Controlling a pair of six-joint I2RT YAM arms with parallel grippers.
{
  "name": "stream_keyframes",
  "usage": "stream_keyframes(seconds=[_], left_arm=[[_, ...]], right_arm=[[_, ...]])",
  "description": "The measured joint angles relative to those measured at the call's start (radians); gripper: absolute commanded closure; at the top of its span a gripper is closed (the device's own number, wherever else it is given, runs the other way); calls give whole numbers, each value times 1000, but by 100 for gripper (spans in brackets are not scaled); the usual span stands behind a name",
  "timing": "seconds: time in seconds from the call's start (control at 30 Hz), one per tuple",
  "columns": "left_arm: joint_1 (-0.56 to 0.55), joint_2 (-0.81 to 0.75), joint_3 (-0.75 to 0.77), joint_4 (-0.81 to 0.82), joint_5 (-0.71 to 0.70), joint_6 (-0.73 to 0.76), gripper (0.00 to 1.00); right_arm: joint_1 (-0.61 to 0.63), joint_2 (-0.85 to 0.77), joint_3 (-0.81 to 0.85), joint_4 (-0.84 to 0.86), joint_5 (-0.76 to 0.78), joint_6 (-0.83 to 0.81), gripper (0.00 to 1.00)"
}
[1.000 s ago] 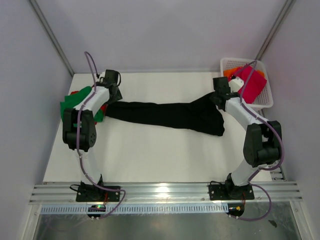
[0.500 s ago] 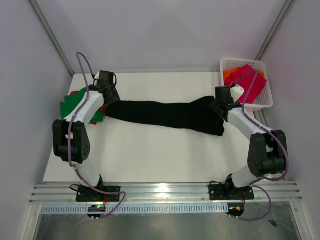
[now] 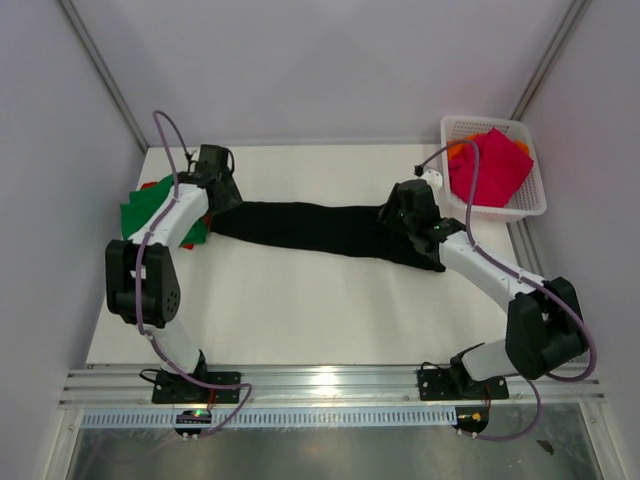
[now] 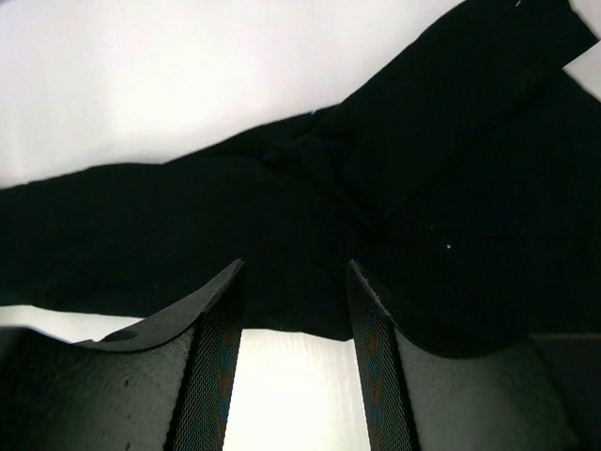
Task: Fold and stack the t-shirts
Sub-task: Fold the other side of the tshirt into a rectangle
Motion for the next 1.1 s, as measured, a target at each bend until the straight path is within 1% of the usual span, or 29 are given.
stream_keyframes(seconds=[0.37, 0.67, 0.77, 0.93, 1.1], left_arm=[[-47, 25, -59, 8, 46, -61, 34], [-90, 55, -235, 72, 177, -177, 34], [-99, 51, -268, 88, 204, -203, 34], [-104, 0, -272, 102, 251, -228, 34], [-105, -137, -255, 98, 306, -225, 33]], right_arm=[[31, 203, 20, 18, -40, 5, 49], [37, 263, 106, 23, -50, 4, 49], [39, 296, 137, 24, -55, 3, 49], [53, 353, 181, 53, -102, -6, 49], [66, 407, 235, 145, -244, -13, 49]])
